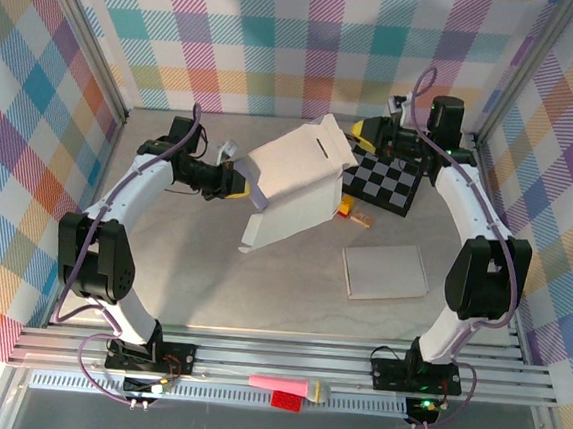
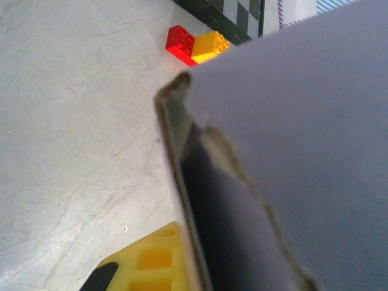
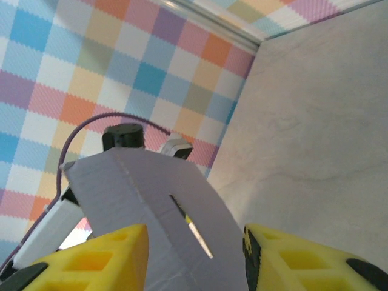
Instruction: Fold the paper box
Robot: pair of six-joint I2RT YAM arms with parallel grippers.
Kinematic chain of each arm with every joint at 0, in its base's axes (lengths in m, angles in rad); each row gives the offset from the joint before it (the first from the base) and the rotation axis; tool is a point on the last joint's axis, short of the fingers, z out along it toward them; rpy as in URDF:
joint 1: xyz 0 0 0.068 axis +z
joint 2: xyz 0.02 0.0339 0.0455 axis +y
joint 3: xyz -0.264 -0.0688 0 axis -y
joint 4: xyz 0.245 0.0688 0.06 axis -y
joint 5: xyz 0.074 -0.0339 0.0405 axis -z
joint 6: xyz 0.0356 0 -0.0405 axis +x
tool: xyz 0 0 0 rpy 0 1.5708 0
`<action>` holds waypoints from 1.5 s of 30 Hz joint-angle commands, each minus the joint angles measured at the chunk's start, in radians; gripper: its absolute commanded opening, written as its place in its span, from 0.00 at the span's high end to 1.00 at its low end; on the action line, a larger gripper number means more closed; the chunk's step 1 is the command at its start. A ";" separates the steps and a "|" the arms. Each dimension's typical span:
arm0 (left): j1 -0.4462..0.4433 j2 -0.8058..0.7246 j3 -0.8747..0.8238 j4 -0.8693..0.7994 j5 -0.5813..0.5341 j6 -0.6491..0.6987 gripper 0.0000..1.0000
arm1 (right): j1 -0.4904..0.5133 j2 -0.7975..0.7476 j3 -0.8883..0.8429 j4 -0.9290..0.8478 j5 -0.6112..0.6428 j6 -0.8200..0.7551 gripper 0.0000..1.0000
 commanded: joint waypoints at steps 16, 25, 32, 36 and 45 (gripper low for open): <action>0.011 0.006 0.025 0.005 0.027 -0.009 1.00 | 0.105 -0.009 0.042 -0.127 -0.032 -0.155 0.56; 0.012 -0.003 0.026 -0.004 0.015 -0.007 1.00 | 0.137 -0.016 0.094 -0.258 0.064 -0.265 0.55; 0.012 -0.014 0.024 -0.008 0.003 -0.005 1.00 | 0.169 -0.027 0.127 -0.364 0.158 -0.353 0.54; 0.012 -0.018 0.026 -0.011 -0.004 -0.005 1.00 | 0.189 -0.046 0.127 -0.401 0.230 -0.394 0.54; 0.007 -0.026 0.029 -0.030 -0.013 0.005 1.00 | 0.246 -0.070 0.150 -0.510 0.442 -0.518 0.53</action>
